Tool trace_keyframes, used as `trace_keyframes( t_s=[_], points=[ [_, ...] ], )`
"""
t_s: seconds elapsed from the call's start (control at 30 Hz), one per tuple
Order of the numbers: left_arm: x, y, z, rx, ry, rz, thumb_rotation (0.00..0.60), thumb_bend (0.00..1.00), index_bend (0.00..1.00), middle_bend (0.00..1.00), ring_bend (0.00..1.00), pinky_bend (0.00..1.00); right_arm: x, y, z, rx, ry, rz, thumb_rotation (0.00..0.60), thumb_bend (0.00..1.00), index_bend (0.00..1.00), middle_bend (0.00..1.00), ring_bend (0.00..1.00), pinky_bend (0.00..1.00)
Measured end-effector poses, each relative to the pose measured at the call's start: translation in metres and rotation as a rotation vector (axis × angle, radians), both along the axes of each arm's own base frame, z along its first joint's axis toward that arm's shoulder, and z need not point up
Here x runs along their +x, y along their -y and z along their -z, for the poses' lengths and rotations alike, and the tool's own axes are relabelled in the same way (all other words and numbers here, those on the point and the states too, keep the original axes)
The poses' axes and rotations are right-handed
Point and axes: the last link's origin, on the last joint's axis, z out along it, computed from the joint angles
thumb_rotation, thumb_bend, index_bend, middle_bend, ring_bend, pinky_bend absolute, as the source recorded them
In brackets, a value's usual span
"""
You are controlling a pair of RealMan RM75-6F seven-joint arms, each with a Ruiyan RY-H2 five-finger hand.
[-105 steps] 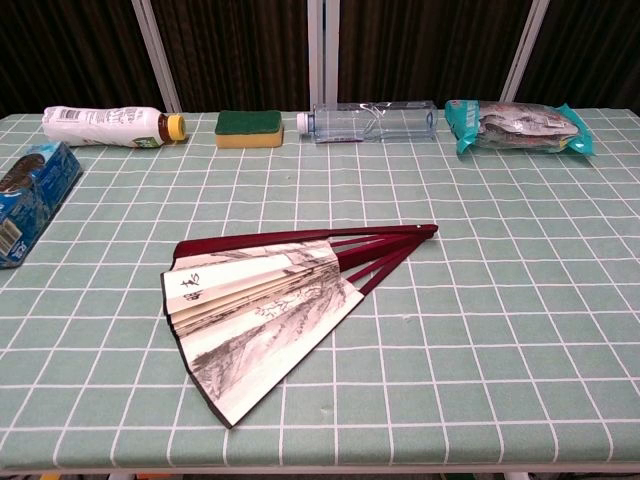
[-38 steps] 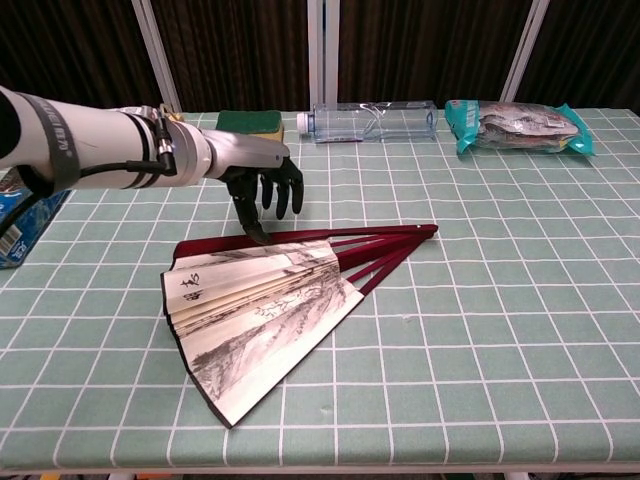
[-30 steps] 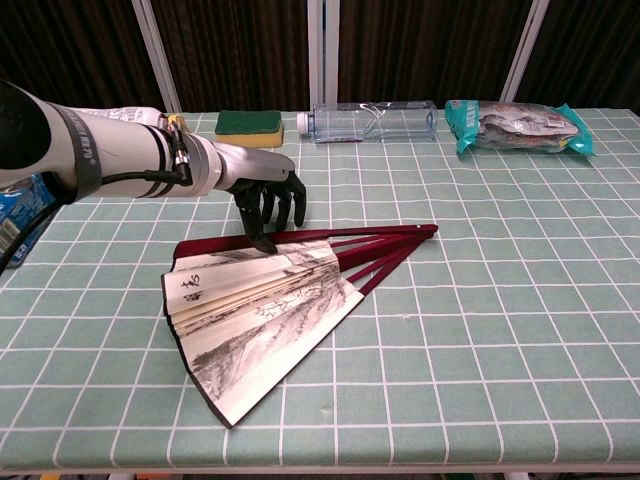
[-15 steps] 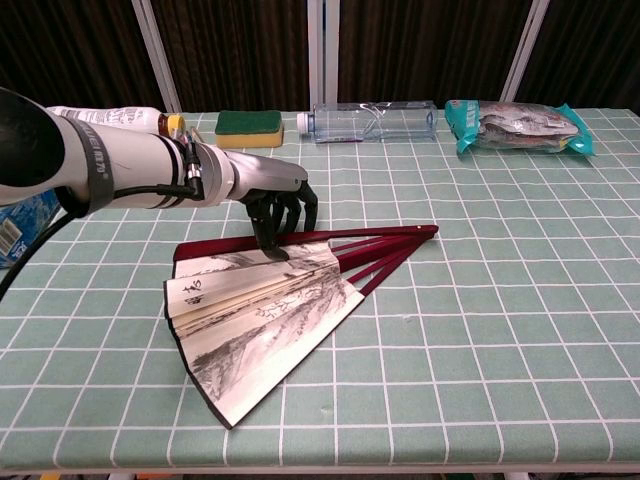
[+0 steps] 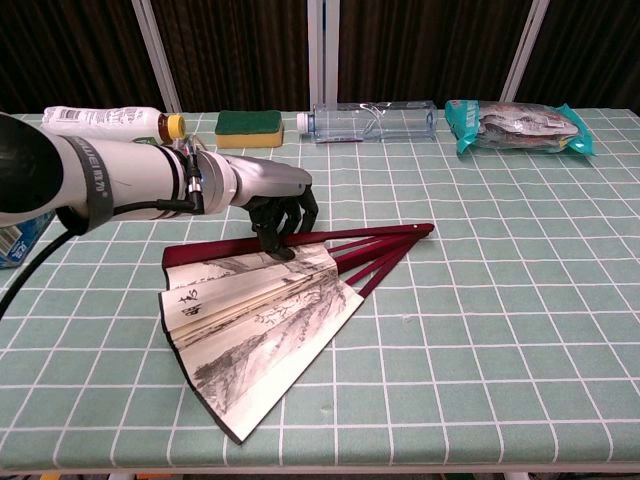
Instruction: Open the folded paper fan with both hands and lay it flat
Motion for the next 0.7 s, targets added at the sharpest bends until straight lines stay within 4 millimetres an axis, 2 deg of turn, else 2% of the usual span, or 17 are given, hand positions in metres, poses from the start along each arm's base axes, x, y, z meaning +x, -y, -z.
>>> trace_keyframes(
  t_s=[0.17,0.27,0.5,0.7],
  points=[
    [0.0,0.001,-0.011,0.019,0.082,-0.031,0.6,0.37,0.61,0.71,0.66,0.68,0.001,0.002,0.0,0.007,0.023,-0.003,0.6,0.08,0.0,0.05,0.0,0.0],
    [-0.002,0.003,-0.029,0.034,0.154,-0.045,0.6,0.37,0.62,0.71,0.66,0.68,0.002,0.004,0.001,0.027,0.056,-0.003,0.6,0.1,0.0,0.06,0.0,0.0],
    [-0.01,0.008,-0.096,0.138,0.383,-0.059,0.6,0.37,0.62,0.71,0.66,0.68,0.015,0.016,0.005,0.133,0.194,-0.031,0.6,0.12,0.02,0.09,0.0,0.0],
    [-0.02,0.014,-0.143,0.212,0.632,-0.135,0.6,0.37,0.62,0.71,0.66,0.71,0.033,0.032,0.019,0.279,0.379,-0.041,0.6,0.13,0.06,0.12,0.0,0.04]
  ],
)
